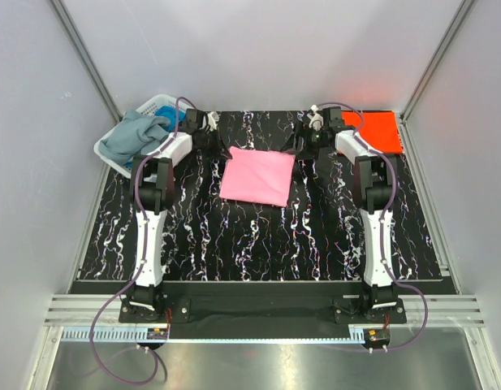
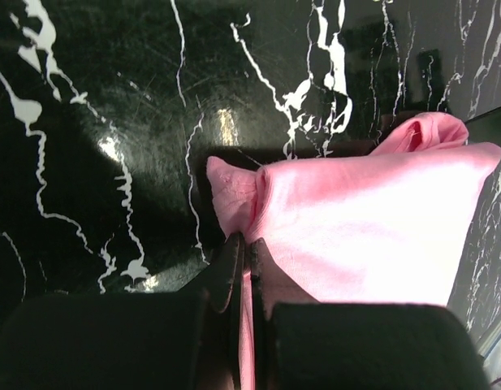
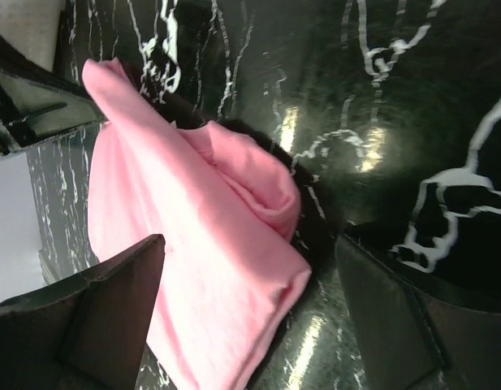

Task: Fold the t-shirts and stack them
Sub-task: Fold the tshirt, then neatly place the folded tshirt to the corner

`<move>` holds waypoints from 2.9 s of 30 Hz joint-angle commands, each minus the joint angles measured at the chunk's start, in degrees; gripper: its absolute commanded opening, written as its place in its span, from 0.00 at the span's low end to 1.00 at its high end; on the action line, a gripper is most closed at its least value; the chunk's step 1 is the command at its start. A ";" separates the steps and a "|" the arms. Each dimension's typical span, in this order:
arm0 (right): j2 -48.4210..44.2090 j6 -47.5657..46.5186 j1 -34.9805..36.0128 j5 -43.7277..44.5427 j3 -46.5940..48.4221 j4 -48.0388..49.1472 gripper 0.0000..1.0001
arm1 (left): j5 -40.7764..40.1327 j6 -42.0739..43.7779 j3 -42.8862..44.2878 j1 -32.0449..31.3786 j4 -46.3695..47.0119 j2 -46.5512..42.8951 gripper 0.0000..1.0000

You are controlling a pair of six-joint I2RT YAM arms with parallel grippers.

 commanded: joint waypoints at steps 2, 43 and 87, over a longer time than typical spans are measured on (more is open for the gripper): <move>3.94 -2.66 1.85 0.59 0.76 -5.91 0.93 | 3.78 -0.17 1.71 0.86 -1.80 3.96 0.00; -1.93 -0.03 -1.31 -12.24 -10.31 4.02 0.00 | 4.75 -5.27 1.97 2.36 -2.84 4.67 0.02; -8.90 -10.66 -2.10 11.93 5.24 -17.78 0.21 | 7.74 -2.99 -15.68 2.27 -0.22 -27.15 0.47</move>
